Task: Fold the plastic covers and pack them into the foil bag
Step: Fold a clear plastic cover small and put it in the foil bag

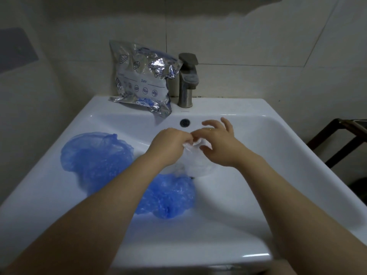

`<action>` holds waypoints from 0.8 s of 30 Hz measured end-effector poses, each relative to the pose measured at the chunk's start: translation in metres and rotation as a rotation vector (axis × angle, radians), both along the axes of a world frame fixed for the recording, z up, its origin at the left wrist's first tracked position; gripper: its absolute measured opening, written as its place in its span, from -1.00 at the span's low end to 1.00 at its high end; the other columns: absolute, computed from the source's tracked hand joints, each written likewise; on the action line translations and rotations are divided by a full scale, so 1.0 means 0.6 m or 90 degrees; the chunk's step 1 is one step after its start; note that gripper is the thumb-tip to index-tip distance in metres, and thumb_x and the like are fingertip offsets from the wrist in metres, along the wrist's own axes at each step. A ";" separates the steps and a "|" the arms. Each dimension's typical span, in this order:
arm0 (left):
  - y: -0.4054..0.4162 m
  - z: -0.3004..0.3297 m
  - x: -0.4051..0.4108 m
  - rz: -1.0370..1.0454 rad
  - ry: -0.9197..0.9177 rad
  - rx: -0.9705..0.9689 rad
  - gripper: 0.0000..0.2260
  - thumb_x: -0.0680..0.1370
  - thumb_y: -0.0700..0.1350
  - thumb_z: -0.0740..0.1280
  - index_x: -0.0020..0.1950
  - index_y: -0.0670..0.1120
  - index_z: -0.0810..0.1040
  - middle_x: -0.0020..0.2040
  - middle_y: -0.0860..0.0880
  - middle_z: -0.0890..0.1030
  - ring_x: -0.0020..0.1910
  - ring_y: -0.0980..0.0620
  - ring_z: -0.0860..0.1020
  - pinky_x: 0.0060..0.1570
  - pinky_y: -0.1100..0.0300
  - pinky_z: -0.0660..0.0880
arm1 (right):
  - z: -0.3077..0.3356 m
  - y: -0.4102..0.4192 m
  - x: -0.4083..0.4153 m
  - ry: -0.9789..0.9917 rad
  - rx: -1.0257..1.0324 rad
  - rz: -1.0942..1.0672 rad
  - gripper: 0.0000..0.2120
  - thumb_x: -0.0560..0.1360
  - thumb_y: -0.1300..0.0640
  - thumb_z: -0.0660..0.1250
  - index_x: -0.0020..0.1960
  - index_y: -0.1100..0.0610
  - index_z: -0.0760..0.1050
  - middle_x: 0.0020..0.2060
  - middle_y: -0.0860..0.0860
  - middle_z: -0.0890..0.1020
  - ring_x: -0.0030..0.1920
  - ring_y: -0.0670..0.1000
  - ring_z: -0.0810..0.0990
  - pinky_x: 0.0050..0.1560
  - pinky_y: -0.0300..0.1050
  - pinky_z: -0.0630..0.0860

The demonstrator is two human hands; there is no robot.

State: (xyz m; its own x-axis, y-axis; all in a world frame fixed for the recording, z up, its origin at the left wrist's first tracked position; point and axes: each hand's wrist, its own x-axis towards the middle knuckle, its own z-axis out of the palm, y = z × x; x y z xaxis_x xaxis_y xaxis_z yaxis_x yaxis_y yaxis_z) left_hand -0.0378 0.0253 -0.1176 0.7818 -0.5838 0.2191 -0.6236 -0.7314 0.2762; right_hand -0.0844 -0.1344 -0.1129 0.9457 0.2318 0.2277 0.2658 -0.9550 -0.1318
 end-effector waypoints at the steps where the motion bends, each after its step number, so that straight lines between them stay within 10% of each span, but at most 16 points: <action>1: 0.001 0.001 0.000 -0.011 0.002 -0.011 -0.61 0.46 -0.36 0.19 0.16 -0.03 0.60 0.08 -0.13 0.59 0.09 -0.14 0.50 0.05 0.18 0.35 | 0.002 -0.007 -0.001 0.041 -0.029 -0.012 -0.68 0.53 0.14 0.21 0.26 -0.09 0.44 0.13 -0.13 0.56 0.42 -0.01 0.16 0.42 0.13 -0.28; 6: 0.004 -0.002 0.012 -0.035 0.029 -0.023 -0.61 0.42 -0.38 0.20 0.08 -0.04 0.63 0.07 -0.04 0.63 0.15 -0.09 0.50 0.22 0.18 0.28 | 0.000 -0.033 0.004 0.122 -0.137 -0.101 -0.81 0.54 -0.03 0.21 0.00 0.01 0.56 -0.05 -0.04 0.56 0.32 0.02 0.25 0.39 0.24 -0.33; 11: 0.001 -0.003 0.001 -0.027 0.117 0.088 -0.84 0.51 -0.12 0.27 0.02 -0.01 0.60 0.17 0.03 0.50 0.42 0.13 0.20 0.40 -0.01 -0.26 | -0.004 -0.038 0.008 0.044 -0.175 -0.182 -0.75 0.58 -0.05 0.16 0.06 -0.05 0.59 0.07 -0.07 0.56 0.36 0.05 0.25 0.40 0.26 -0.28; 16: -0.004 -0.003 0.002 0.107 0.122 0.209 -0.54 0.48 0.36 0.12 -0.20 0.01 0.54 0.13 0.00 0.54 0.44 0.03 0.20 0.37 -0.20 -0.27 | -0.006 -0.029 0.011 0.019 -0.182 -0.175 -0.80 0.57 0.02 0.20 0.04 0.02 0.58 -0.03 0.01 0.61 0.12 0.09 0.45 0.27 -0.01 0.21; 20: 0.016 0.002 0.012 0.129 -0.003 0.007 -0.95 0.51 -0.12 0.30 -0.07 -0.08 0.49 -0.10 -0.07 0.51 0.05 -0.16 0.50 -0.01 0.13 0.33 | -0.012 -0.002 0.005 0.156 -0.028 -0.050 -0.75 0.55 0.07 0.25 0.08 0.22 0.55 -0.03 0.12 0.62 0.00 0.13 0.55 -0.02 -0.08 0.42; 24: 0.023 -0.006 0.025 0.124 -0.033 -0.246 -0.61 0.45 -0.44 0.21 0.22 -0.14 0.44 0.23 -0.14 0.40 0.04 -0.13 0.48 0.03 0.04 0.43 | -0.010 0.007 -0.001 0.175 0.010 0.022 -0.77 0.48 0.35 0.20 0.05 0.25 0.57 -0.08 0.13 0.62 -0.11 0.12 0.59 -0.02 0.01 0.50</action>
State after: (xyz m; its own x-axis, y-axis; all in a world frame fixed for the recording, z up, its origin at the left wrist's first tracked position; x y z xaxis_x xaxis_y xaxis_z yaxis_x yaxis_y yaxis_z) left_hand -0.0227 0.0394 -0.1214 0.8513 -0.2939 0.4347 -0.5045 -0.6861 0.5242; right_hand -0.0849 -0.1301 -0.1189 0.9642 0.2631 -0.0331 0.2500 -0.9435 -0.2175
